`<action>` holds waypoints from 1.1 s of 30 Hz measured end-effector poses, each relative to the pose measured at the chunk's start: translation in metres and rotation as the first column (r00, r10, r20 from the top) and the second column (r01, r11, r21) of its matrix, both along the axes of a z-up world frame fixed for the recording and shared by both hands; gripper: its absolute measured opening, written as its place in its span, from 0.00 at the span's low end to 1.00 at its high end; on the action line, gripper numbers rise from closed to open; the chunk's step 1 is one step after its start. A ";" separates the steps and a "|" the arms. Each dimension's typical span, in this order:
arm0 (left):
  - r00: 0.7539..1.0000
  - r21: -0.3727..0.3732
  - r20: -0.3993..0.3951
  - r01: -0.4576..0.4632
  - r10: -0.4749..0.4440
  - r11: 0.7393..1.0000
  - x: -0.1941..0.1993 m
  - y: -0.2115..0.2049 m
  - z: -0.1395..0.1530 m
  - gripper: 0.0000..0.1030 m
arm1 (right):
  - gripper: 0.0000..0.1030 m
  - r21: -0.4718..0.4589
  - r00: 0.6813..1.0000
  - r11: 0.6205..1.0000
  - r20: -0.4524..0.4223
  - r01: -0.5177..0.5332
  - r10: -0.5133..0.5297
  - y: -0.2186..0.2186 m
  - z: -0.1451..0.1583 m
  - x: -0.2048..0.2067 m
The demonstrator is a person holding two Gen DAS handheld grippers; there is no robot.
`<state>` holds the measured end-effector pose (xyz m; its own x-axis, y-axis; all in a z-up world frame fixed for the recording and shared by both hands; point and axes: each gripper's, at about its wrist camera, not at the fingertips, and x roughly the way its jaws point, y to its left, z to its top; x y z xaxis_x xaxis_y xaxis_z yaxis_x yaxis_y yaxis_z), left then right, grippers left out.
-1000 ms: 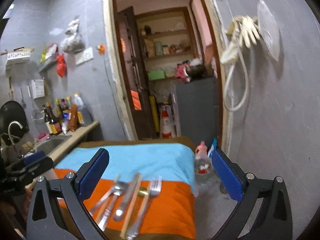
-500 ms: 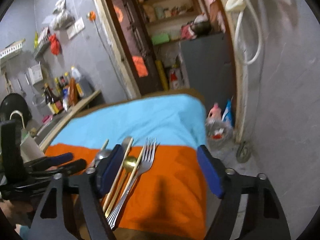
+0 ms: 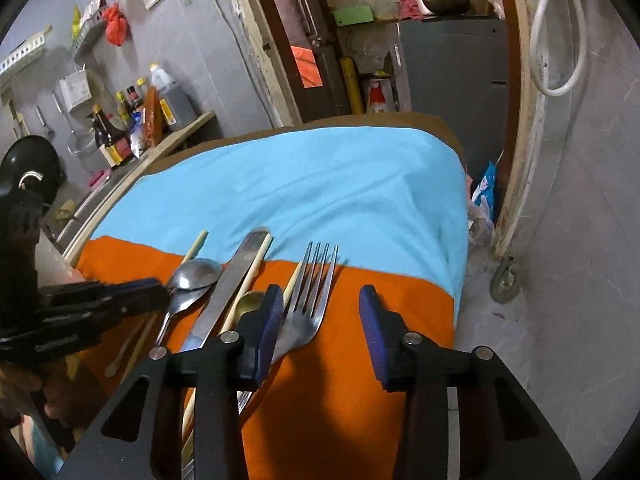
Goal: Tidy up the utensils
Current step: 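Grasp a steel spoon with the left tool while the right tool grasps a fork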
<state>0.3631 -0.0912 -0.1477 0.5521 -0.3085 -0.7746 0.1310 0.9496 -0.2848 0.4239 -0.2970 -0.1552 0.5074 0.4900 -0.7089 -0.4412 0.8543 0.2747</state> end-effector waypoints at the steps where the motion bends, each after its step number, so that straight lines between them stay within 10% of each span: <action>1: 1.000 -0.012 -0.005 -0.004 0.004 1.000 -0.001 0.002 0.000 0.09 | 0.33 0.002 1.000 1.000 -0.009 -0.008 0.008 0.001 -0.002 0.005; 17: 0.994 -0.128 -0.092 -0.068 0.057 0.989 -0.016 0.022 0.010 0.06 | 0.06 0.062 0.994 0.993 -0.048 -0.098 0.101 0.005 -0.010 0.025; 33: 0.986 -0.144 -0.163 -0.054 0.030 0.988 -0.020 0.029 0.014 0.04 | 0.05 0.053 0.996 0.997 -0.075 -0.054 0.058 0.006 -0.008 0.015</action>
